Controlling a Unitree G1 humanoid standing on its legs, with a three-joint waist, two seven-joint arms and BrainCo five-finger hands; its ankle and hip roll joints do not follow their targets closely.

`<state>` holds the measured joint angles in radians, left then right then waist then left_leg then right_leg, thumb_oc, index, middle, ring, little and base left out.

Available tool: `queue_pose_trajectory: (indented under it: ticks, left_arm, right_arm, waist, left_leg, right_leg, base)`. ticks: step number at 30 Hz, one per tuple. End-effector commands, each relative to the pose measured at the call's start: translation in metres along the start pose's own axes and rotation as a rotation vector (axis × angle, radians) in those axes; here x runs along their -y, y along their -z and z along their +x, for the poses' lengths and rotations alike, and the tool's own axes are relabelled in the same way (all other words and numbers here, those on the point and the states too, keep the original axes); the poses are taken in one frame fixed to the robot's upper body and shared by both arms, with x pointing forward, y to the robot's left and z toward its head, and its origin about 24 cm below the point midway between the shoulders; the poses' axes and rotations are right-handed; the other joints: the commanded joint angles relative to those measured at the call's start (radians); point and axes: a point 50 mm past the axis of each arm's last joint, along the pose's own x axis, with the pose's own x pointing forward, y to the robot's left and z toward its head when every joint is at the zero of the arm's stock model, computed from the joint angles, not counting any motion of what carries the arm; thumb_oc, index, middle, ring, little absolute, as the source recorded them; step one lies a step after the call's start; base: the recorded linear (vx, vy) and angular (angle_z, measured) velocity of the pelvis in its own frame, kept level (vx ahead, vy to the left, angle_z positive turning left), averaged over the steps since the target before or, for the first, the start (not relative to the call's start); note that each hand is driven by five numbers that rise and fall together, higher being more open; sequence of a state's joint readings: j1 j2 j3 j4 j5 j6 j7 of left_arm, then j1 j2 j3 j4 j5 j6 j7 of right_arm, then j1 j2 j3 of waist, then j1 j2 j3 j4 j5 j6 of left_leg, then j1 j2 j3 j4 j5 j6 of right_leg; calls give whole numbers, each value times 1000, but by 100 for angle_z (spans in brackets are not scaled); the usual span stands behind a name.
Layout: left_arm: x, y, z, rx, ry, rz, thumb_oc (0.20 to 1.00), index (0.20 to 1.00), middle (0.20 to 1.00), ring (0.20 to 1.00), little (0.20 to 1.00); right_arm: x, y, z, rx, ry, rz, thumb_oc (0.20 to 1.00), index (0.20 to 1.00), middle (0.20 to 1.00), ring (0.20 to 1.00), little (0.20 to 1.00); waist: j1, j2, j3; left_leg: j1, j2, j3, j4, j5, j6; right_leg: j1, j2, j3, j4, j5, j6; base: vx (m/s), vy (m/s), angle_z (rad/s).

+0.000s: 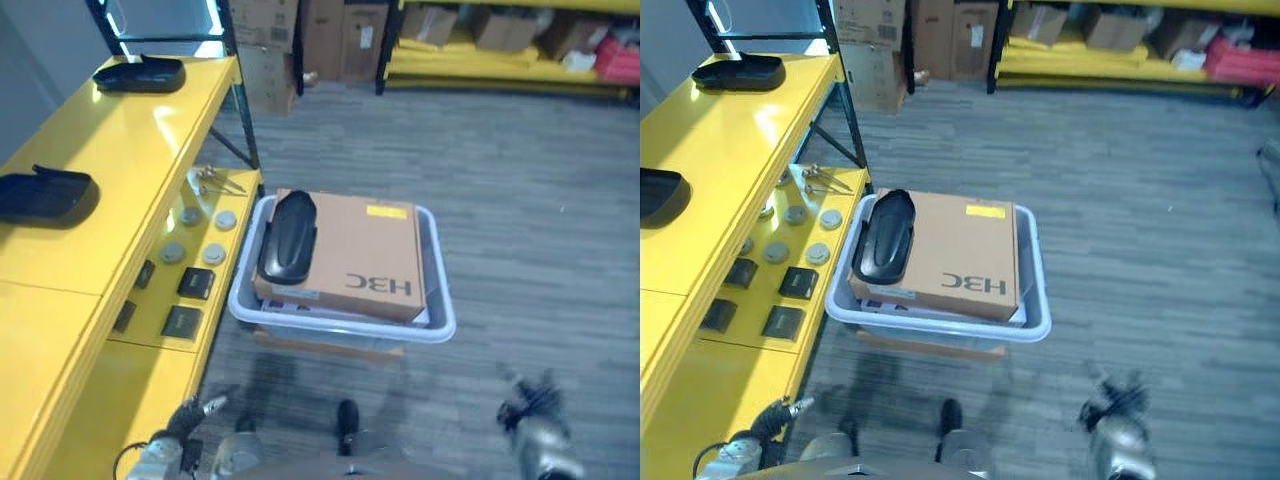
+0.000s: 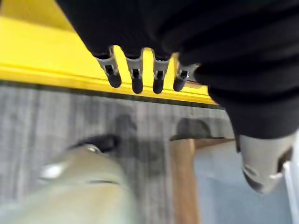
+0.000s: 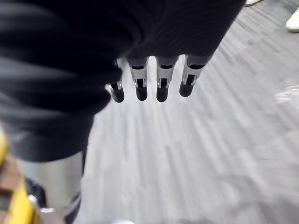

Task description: Move parts from the plastic box to the shelf.

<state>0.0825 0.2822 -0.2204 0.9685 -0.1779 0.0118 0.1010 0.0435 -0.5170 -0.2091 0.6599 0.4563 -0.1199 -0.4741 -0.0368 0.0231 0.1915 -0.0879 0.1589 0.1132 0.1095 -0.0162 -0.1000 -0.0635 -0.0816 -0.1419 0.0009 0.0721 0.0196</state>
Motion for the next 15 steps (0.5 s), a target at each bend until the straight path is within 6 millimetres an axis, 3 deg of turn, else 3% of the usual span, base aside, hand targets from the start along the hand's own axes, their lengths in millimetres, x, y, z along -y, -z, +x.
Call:
queue_pose_trajectory:
  ticks: [1,2,4,5,6,10,12,15]
  left_arm:
    - [-22,7,0,-20,-106,75,1000,1000,1000,1000,1000]
    - [-19,21,-3,-75,-81,108,1000,1000,1000,1000,1000]
    - [-16,30,-5,-101,-68,106,1000,1000,1000,1000,1000]
    - [-16,31,-5,-101,-66,106,1000,1000,1000,1000,1000]
    - [-14,38,-7,-123,-52,57,1000,1000,1000,1000,1000]
    - [-13,45,-9,-119,-38,45,1000,1000,1000,1000,1000]
    - [-15,48,-11,-114,-26,37,1000,1000,1000,1000,1000]
    - [-16,49,-11,-123,-11,42,1000,1000,1000,1000,1000]
  right_arm:
    - [21,-74,3,374,187,147,1000,1000,1000,1000,1000]
    - [27,-118,-2,547,208,196,1000,1000,1000,1000,1000]
    - [27,-150,-9,640,186,218,1000,1000,1000,1000,1000]
    - [27,-152,-9,650,184,216,1000,1000,1000,1000,1000]
    - [19,-182,-15,743,136,220,1000,1000,1000,1000,1000]
    - [8,-209,-18,798,73,194,1000,1000,1000,1000,1000]
    - [-11,-229,-18,800,-7,159,1000,1000,1000,1000,1000]
    - [-34,-239,-18,765,-70,124,1000,1000,1000,1000,1000]
  waist:
    - [-5,-28,14]
    - [-2,-20,8]
    - [4,-15,8]
    - [5,-15,9]
    - [24,-11,10]
    - [62,-6,17]
    - [106,-5,30]
    - [158,-1,52]
  left_leg:
    - [13,-25,32,-42,86,26]
    - [31,-46,19,-71,83,26]
    - [40,-63,19,-85,79,30]
    - [41,-66,19,-87,78,31]
    - [44,-88,10,-104,74,39]
    - [37,-110,-10,-119,71,51]
    - [15,-122,-28,-127,74,58]
    - [-25,-132,-56,-124,82,66]
  right_leg:
    - [57,-82,-73,1,1,126]
    - [48,-100,-83,0,7,143]
    - [43,-119,-93,2,13,157]
    - [43,-121,-94,2,14,159]
    - [37,-140,-101,1,21,170]
    - [27,-157,-113,3,25,178]
    - [17,-170,-137,1,31,185]
    - [-2,-182,-164,11,30,188]
  base:
    - [87,325,-47]
    - [76,247,-58]
    - [73,219,-44]
    - [67,239,-31]
    - [48,202,-20]
    - [11,124,3]
    - [-71,90,30]
    - [-104,55,47]
